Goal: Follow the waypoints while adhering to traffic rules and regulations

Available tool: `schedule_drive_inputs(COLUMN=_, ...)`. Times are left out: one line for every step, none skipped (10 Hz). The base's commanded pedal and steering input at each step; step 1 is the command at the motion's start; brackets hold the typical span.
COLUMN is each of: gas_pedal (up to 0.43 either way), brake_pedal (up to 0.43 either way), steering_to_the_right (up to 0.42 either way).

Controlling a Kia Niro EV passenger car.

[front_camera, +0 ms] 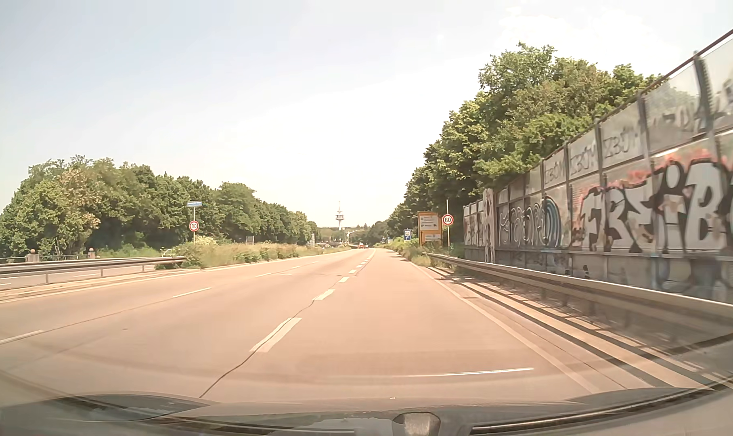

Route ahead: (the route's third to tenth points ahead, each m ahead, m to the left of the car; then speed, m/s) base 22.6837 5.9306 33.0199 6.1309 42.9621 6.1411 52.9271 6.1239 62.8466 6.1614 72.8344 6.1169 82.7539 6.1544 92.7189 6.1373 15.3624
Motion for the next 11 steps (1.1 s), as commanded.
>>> schedule_drive_inputs(gas_pedal=0.24, brake_pedal=0.0, steering_to_the_right=-0.002)
schedule_drive_inputs(gas_pedal=0.22, brake_pedal=0.0, steering_to_the_right=-0.002)
schedule_drive_inputs(gas_pedal=0.22, brake_pedal=0.0, steering_to_the_right=-0.002)
schedule_drive_inputs(gas_pedal=0.22, brake_pedal=0.0, steering_to_the_right=-0.002)
schedule_drive_inputs(gas_pedal=0.209, brake_pedal=0.0, steering_to_the_right=0.0)
schedule_drive_inputs(gas_pedal=0.209, brake_pedal=0.0, steering_to_the_right=0.005)
schedule_drive_inputs(gas_pedal=0.209, brake_pedal=0.0, steering_to_the_right=0.006)
schedule_drive_inputs(gas_pedal=0.209, brake_pedal=0.0, steering_to_the_right=0.006)
schedule_drive_inputs(gas_pedal=0.209, brake_pedal=0.0, steering_to_the_right=0.006)
schedule_drive_inputs(gas_pedal=0.209, brake_pedal=0.0, steering_to_the_right=0.004)
schedule_drive_inputs(gas_pedal=0.197, brake_pedal=0.0, steering_to_the_right=0.002)
